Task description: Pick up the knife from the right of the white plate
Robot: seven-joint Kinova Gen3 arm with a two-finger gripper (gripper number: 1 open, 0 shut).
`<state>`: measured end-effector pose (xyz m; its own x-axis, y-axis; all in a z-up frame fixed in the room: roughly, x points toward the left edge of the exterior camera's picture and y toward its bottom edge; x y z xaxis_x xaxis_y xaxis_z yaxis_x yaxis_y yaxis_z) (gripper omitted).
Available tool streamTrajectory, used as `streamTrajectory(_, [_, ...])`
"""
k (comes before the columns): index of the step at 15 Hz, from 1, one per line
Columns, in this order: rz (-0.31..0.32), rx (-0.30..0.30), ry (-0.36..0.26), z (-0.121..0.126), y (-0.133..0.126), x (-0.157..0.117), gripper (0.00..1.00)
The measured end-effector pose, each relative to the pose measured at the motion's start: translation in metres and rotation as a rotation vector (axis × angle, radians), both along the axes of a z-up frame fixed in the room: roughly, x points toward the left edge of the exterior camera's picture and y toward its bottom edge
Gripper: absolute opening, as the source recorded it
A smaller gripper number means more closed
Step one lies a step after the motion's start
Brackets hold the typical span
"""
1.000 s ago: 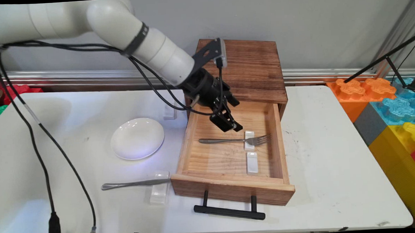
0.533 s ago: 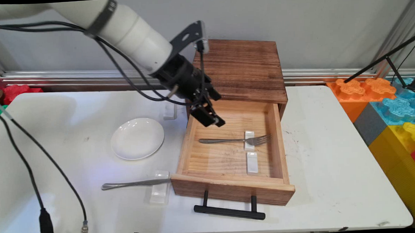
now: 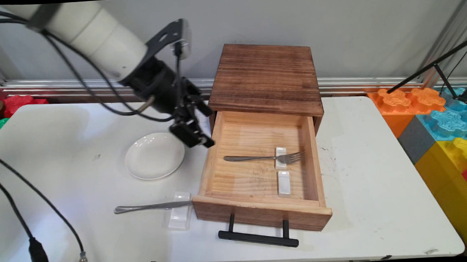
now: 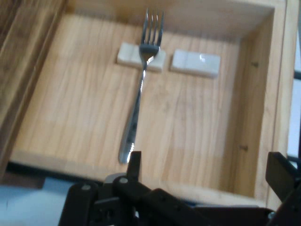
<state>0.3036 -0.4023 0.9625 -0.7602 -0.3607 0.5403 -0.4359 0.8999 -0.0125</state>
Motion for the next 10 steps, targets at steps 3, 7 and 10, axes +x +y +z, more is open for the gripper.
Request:
streamTrajectory(3, [0.007, 0.007, -0.026, -0.001, 0.016, 0.022, 1.00])
streamTrajectory(7, [0.004, 0.027, -0.056, -0.012, 0.038, 0.052, 1.00])
streamTrajectory(10, [-0.004, 0.047, -0.074, -0.028, 0.050, 0.072, 1.00])
